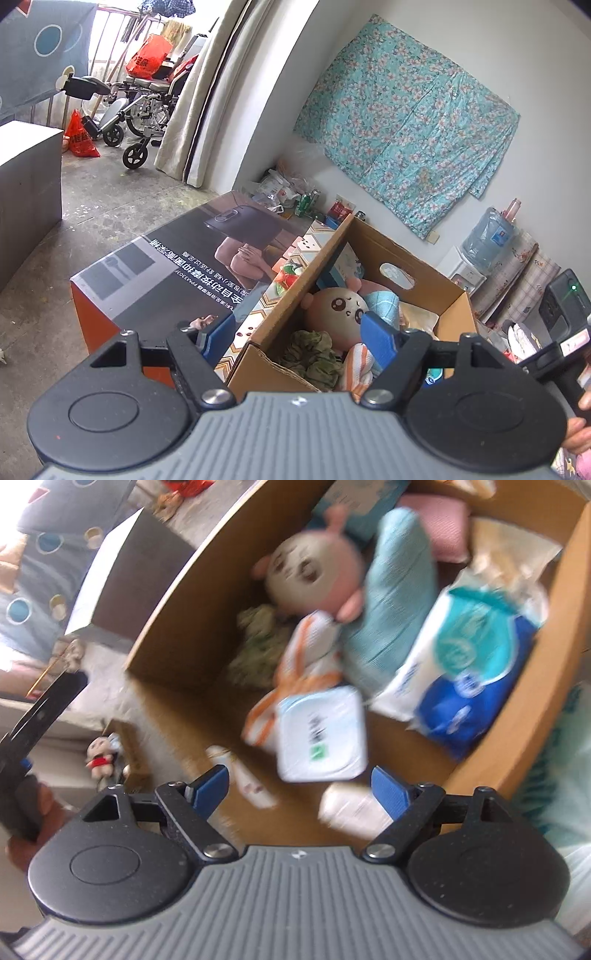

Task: Organize soft objects

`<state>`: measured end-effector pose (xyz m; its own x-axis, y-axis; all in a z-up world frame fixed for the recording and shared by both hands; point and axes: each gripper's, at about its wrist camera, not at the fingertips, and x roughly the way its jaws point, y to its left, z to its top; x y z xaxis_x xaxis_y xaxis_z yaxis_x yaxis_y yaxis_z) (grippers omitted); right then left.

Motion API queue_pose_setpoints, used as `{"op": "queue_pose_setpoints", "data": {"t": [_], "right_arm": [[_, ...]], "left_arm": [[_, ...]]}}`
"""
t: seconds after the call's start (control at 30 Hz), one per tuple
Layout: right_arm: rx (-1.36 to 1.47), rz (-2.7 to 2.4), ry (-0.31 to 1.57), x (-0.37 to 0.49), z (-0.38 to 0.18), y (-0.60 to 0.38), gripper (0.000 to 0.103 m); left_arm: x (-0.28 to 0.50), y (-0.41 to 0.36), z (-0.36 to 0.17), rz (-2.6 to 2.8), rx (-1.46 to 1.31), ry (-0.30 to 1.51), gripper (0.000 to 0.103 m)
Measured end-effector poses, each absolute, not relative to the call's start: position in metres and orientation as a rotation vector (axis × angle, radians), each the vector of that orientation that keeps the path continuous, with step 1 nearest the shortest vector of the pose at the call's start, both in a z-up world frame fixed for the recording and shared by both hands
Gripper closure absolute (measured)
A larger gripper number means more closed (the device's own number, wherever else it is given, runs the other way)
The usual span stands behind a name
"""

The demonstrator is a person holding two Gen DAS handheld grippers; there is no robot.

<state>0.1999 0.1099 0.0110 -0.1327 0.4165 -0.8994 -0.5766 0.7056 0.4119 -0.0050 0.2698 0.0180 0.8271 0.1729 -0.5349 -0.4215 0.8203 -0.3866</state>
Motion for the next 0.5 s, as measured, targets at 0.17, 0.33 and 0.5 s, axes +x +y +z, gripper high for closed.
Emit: {"op": "queue_pose_setpoints", "data": {"t": [0.17,0.33,0.5], "right_arm": [[-0.038,0.872,1.462,0.211,0.016,0.094,0.018],[0.057,0.938,1.357,0.199,0.046,0.077,0.018],[0.185,0.935,1.051,0.172,0.098,0.037,0.015]], "left_arm": [[-0.006,0.271,0.017,0.333,-0.518,0.508,0.027],[-0.01,0.268,0.019,0.33,-0.495,0.494,0.026],[-0.023,0.254,0.03,0.271,-0.428,0.459,0.016]]}}
